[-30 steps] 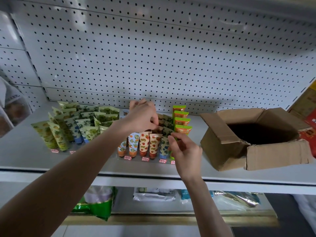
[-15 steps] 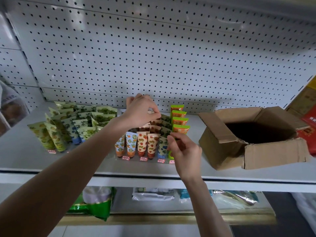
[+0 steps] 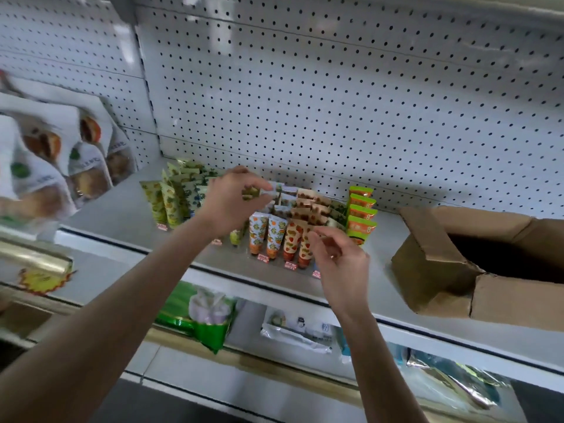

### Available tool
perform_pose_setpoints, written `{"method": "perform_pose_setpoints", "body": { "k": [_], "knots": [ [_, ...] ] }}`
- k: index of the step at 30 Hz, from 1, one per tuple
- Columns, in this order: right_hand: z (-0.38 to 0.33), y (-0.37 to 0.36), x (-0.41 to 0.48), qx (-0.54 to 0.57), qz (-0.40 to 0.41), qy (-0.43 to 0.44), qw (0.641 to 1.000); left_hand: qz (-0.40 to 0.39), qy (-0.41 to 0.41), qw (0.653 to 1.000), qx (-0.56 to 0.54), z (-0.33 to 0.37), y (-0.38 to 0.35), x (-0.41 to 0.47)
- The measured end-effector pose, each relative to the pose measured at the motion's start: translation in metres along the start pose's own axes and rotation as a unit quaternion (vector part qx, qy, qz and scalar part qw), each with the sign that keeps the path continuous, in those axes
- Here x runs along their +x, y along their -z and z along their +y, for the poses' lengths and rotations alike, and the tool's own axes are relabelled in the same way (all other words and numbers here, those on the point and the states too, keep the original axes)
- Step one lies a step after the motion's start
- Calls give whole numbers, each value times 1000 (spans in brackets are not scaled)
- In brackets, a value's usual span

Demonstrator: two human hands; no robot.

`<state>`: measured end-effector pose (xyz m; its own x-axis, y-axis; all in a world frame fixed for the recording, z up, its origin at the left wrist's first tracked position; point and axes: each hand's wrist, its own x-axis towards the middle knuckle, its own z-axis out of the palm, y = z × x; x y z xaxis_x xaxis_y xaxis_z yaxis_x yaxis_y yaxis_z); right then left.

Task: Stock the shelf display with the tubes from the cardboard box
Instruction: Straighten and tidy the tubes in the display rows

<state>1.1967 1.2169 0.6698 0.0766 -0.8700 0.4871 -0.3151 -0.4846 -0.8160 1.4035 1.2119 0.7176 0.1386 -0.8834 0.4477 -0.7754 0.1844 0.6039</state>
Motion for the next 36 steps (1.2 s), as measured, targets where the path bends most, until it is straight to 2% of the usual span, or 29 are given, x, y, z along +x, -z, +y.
{"method": "perform_pose_setpoints", "body": {
  "k": [7,14,17,23,29,33,36],
  "knots": [
    [-18,-34,-13,45,-50,33,997,70,83,993,41,-36,35,-42],
    [-27,-88,-9,28,-48,33,998,74,105,989,78,-78,62,-46],
    [-32,-114,-5,-1,-24,15,1000,48,74,992,91,-97,69,-36],
    [-38,-149,-2,-99,35,19,994,-2,-43,992,115,-120,75,-12],
    [-45,-156,6,-226,96,46,968,-49,-110,988,97,-129,74,6],
    [-52,-150,25,-265,93,63,958,-63,-140,982,110,-127,71,22],
    [-52,-144,47,-298,49,43,952,-81,-146,979,116,-123,69,38]
  ]
}}
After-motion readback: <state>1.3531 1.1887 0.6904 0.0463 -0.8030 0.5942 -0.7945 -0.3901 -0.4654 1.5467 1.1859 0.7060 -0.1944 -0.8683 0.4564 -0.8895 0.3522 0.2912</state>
